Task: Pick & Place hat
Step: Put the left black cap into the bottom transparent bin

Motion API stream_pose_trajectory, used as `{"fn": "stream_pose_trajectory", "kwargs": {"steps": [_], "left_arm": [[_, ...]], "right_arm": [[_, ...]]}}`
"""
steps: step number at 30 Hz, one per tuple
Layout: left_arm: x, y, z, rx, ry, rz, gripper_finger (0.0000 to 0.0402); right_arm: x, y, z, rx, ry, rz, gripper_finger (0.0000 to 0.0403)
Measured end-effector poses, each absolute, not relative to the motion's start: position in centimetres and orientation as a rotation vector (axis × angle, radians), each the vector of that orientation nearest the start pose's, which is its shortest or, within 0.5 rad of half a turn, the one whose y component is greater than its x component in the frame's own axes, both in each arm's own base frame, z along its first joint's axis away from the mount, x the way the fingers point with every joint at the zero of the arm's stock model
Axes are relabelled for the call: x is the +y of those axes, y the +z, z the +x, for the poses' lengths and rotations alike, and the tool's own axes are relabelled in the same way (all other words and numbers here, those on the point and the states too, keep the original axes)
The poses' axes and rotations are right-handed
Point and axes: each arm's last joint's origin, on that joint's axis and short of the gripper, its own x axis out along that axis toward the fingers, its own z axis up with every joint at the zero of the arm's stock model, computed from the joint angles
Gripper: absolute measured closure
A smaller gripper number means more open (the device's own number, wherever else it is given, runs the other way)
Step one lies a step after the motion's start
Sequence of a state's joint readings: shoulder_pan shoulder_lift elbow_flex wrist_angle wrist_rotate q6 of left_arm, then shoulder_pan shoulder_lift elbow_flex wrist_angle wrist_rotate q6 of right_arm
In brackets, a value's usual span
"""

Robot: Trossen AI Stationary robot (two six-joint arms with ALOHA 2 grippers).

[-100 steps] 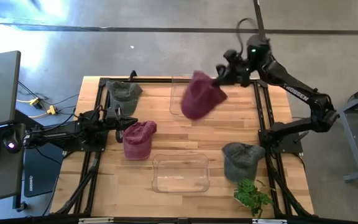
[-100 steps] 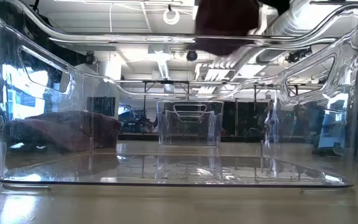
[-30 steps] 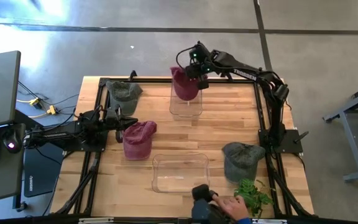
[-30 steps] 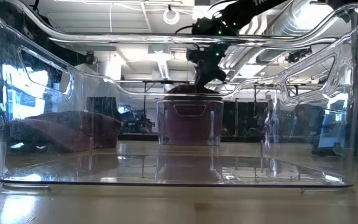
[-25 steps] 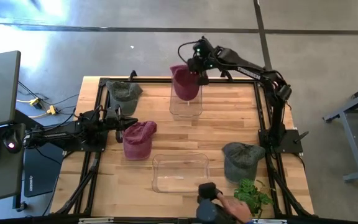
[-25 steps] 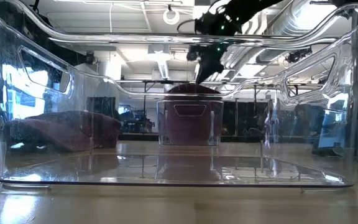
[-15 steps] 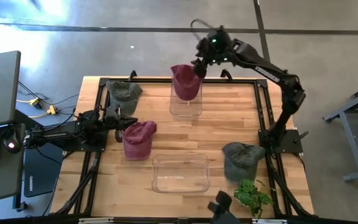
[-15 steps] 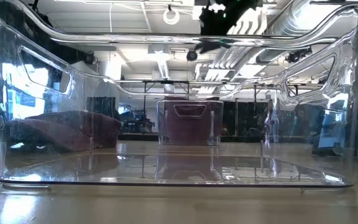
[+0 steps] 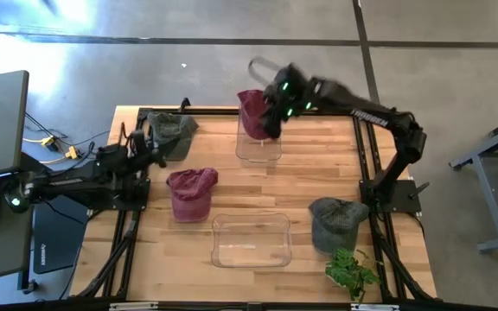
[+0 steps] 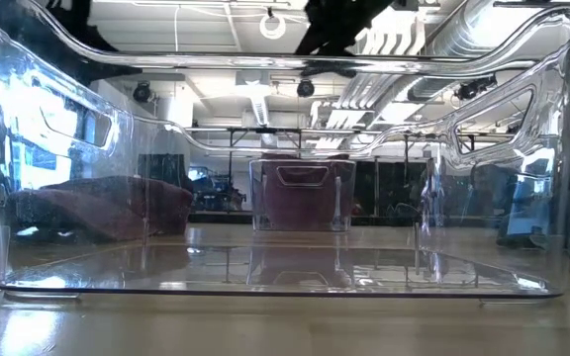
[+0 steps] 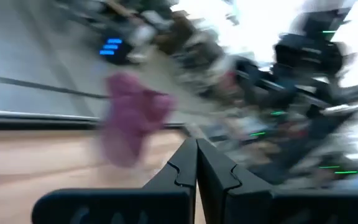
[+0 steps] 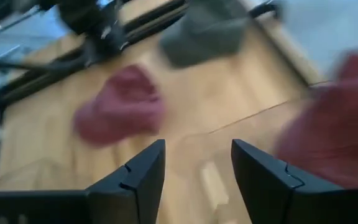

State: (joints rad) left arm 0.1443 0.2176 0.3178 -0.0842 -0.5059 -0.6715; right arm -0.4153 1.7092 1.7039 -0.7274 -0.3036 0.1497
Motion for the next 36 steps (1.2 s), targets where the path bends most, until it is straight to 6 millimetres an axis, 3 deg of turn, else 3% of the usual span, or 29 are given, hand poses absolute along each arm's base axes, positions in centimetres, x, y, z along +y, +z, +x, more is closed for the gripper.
{"fn": "stream_pose_trajectory", "kwargs": {"steps": [4, 8, 13, 17, 21, 26, 31, 36], "left_arm": [[3.1, 28.4, 10.7, -0.024, 0.727, -0.542, 0.0401], [3.9, 31.6, 13.2, 0.255, 0.872, -0.482, 0.0402], [7.1, 35.4, 15.4, 0.553, 1.030, -0.528, 0.0401], [11.4, 36.9, 15.7, 0.788, 1.115, -0.620, 0.0401], [16.3, 36.1, 15.6, 0.960, 1.035, -0.667, 0.0387], [21.1, 33.1, 14.8, 1.121, 0.985, -0.723, 0.0343], [24.6, 30.3, 13.5, 1.251, 1.026, -0.755, 0.0275], [27.4, 27.8, 12.5, 1.315, 1.026, -0.803, 0.0224]], "right_arm": [[-12.0, 32.7, 36.4, 0.621, -0.023, 0.474, 0.0244], [-11.4, 32.0, 36.1, 0.507, 0.017, 0.540, 0.0264], [-11.9, 34.7, 31.6, 0.391, -0.049, 0.497, 0.0284], [-11.7, 36.3, 26.9, 0.308, -0.175, 0.411, 0.0295], [-10.6, 36.7, 22.8, 0.237, -0.274, 0.373, 0.0303], [-8.9, 35.7, 19.3, 0.150, -0.289, 0.382, 0.0309], [-7.5, 34.5, 17.4, 0.060, -0.250, 0.426, 0.0314], [-6.6, 33.7, 16.9, 0.015, -0.212, 0.439, 0.0320]]}}
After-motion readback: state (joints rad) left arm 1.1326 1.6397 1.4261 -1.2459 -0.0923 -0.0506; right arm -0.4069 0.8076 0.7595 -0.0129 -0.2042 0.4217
